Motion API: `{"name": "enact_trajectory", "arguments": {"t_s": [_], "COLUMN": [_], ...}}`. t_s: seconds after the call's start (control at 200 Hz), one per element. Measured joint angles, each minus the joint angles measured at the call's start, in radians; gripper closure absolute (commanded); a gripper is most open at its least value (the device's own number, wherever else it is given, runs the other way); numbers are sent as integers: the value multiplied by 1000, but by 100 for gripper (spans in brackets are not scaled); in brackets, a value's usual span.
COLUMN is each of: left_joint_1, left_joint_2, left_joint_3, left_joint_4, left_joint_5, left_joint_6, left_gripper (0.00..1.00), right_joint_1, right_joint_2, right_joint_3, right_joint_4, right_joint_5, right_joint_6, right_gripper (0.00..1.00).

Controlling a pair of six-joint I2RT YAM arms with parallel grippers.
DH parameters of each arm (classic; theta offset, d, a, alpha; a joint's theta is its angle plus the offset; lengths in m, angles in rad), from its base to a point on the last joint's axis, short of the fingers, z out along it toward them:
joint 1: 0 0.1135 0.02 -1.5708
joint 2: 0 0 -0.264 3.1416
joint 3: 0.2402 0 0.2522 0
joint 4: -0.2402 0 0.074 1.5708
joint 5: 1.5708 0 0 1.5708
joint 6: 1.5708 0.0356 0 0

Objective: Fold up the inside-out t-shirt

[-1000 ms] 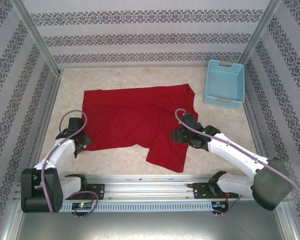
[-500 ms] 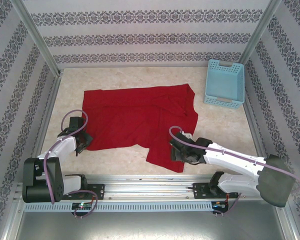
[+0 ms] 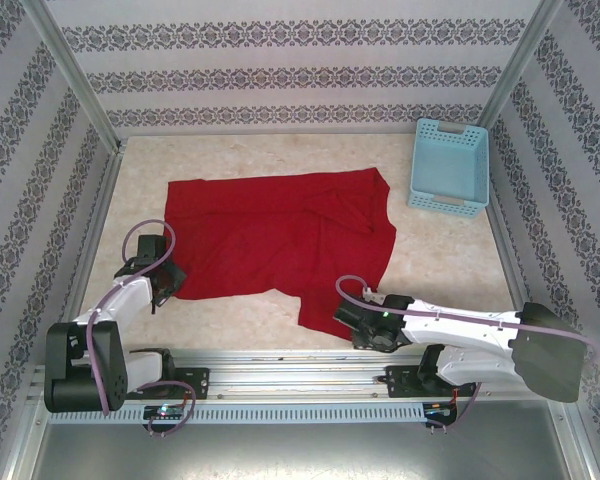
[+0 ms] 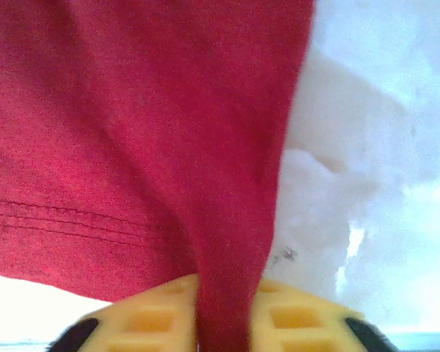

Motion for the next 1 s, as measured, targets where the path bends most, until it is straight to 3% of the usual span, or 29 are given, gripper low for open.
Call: {"name": "enact_trajectory", "arguments": {"t_s": [0.05, 0.175, 0.375, 0.505, 0.724, 1.004], "left_joint_1": [0, 0, 0, 0, 0, 0], "left_joint_2": [-17, -60, -110, -103, 24, 247], "left_joint_3": [-1, -1, 13, 64, 202, 370], "left_joint_4": [-1, -10, -42, -53, -43, -10], "left_joint_5": [3, 8, 18, 18, 18, 18], "left_joint_6": [0, 0, -1, -5, -24, -58], "left_gripper": [100, 100, 100, 100, 100, 100], "right_joint_1": [0, -34, -231, -384, -619, -705], "right_joint_2": [3, -15, -158, -163, 3, 303], "right_joint_3": [11, 47, 125, 249, 442, 726], "right_joint_4": [2, -21, -95, -98, -22, 69], "right_joint_5": [2, 21, 74, 84, 85, 84], "right_joint_6": [-2, -18, -137, -269, -488, -637], "right_gripper": [100, 100, 100, 100, 100, 100]}}
